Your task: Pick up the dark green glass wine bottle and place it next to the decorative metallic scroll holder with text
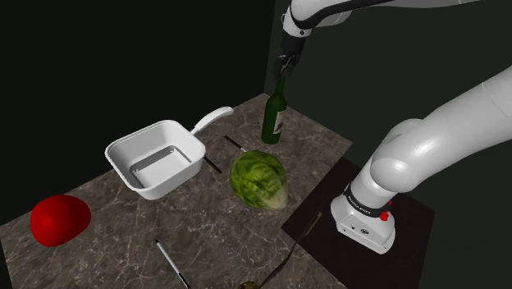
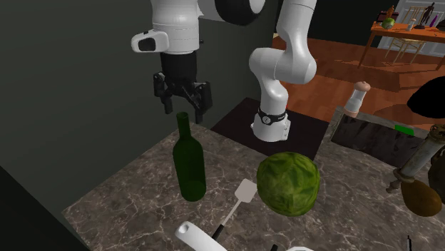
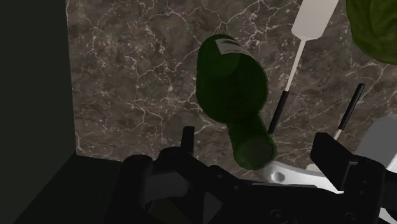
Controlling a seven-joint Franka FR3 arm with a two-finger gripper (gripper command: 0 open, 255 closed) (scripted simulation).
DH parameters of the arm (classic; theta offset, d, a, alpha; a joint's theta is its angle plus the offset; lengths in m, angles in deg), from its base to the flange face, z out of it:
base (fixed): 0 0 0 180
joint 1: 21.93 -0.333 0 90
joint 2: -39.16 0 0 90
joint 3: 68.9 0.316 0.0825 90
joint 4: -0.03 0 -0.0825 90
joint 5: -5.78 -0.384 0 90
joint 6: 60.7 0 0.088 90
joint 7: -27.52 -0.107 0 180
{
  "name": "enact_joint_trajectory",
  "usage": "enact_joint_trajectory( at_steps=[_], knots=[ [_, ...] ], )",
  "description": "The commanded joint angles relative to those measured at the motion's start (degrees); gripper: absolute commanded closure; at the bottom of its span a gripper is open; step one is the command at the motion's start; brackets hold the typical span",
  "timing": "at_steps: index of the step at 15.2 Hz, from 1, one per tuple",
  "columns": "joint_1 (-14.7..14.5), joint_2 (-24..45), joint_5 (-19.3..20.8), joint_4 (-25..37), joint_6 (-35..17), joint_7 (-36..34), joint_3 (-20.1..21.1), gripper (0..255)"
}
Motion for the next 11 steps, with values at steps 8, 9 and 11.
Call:
enact_joint_trajectory(
  at_steps=[8, 9, 11],
  knots=[
    [-0.04, 1.18, -0.12, -2.47, -3.71, 0.19, -0.20, 0],
    [-0.04, 1.18, -0.12, -2.47, -3.71, 0.19, -0.20, 0],
    [-0.04, 1.17, -0.12, -2.46, -3.70, 0.19, -0.20, 0]
  ],
)
